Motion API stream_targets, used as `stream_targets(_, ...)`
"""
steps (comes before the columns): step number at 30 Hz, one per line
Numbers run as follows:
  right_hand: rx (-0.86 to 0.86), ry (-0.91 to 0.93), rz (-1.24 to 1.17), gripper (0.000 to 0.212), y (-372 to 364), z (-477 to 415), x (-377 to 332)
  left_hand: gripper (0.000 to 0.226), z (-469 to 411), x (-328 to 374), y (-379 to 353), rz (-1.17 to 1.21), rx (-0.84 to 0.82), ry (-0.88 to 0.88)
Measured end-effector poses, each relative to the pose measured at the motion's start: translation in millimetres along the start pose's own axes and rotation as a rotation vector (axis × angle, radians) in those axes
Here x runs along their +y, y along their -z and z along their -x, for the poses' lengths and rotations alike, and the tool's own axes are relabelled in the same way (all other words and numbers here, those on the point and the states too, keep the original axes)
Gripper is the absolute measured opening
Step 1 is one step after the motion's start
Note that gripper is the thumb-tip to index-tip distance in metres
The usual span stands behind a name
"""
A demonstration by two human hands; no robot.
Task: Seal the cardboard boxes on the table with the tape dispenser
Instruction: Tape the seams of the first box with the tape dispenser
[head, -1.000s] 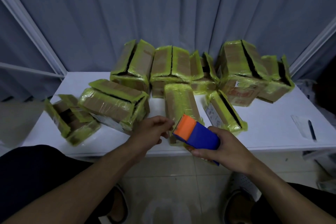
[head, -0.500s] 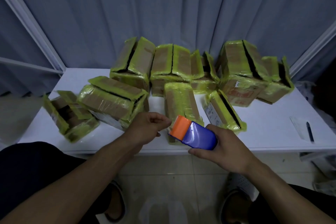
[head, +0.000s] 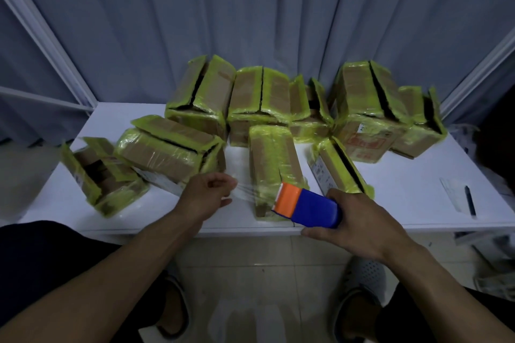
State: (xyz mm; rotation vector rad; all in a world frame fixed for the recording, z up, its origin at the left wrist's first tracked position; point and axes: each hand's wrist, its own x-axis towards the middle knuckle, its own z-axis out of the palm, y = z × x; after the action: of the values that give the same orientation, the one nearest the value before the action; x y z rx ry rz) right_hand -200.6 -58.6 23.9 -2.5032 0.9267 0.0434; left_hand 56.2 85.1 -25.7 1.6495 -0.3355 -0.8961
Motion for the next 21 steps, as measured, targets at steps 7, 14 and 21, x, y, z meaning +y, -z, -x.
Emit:
stream_targets(7,0.128,-0.015,0.229,0.066,6.2,-14.7,-25.5,0.008,-3.0,-30.4,-19.0,0.031,0.122,0.024)
stream_targets(14,0.087,-0.078,0.428,0.073,3.8,-38.7,-37.1,0.003,-15.0,-45.7,-31.0,0.061,0.146,0.112)
stream_targets(21,0.059,-0.123,0.499,0.079,-2.3,-56.6,-43.0,0.010,-24.7,-56.8,-41.5,0.006,0.134,0.117)
